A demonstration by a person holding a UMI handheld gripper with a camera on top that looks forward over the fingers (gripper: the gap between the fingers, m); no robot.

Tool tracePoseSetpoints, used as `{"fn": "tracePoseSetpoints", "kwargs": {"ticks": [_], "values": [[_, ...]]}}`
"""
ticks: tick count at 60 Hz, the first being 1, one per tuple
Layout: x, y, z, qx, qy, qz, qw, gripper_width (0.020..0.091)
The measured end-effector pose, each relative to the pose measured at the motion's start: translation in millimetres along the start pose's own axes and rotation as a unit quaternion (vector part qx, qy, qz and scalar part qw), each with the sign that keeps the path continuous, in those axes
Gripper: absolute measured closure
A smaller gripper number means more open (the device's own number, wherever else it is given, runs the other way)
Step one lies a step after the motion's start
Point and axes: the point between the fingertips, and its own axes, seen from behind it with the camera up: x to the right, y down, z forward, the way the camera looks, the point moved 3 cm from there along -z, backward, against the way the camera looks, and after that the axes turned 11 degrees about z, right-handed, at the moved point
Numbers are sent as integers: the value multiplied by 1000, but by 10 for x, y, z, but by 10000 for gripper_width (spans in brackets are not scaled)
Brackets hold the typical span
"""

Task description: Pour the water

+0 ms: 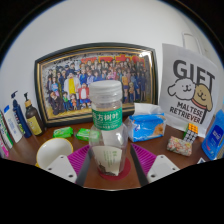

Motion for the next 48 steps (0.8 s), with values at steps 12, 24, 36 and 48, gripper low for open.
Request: {"fn": "tracePoseSetpoints", "kwargs": {"ticks": [12,24,36,48], "values": [[-15,-76,-393,-10,22,19,1000,245],[-153,-45,-1177,-27,48,10,998,248],[-444,126,-2235,-48,63,0,997,253],[-716,314,-3275,-53,60,-6,997,246]]}}
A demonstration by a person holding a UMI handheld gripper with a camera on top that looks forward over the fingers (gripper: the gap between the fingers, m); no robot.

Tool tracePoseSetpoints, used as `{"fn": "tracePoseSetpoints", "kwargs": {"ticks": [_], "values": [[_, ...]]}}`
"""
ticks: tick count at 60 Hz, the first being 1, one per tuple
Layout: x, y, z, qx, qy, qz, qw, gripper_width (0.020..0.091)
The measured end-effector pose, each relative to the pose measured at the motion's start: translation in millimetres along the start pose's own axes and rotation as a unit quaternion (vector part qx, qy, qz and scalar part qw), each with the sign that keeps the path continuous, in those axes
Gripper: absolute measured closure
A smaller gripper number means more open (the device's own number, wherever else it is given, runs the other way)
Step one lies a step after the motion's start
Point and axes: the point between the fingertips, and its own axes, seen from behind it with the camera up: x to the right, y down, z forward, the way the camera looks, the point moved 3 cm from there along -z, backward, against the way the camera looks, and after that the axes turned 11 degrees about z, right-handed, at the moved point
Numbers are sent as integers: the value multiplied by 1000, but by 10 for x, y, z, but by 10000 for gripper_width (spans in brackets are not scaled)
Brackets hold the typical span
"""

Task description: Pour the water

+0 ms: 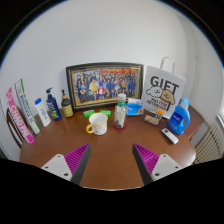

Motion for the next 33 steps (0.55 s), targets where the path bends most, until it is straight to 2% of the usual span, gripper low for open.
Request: {"fn": "tracePoseSetpoints", "kwargs": {"ticks": [15,33], "values": [[10,187,-875,11,5,-29,1000,252],[277,355,-1222,15,10,-39,999,250]]}}
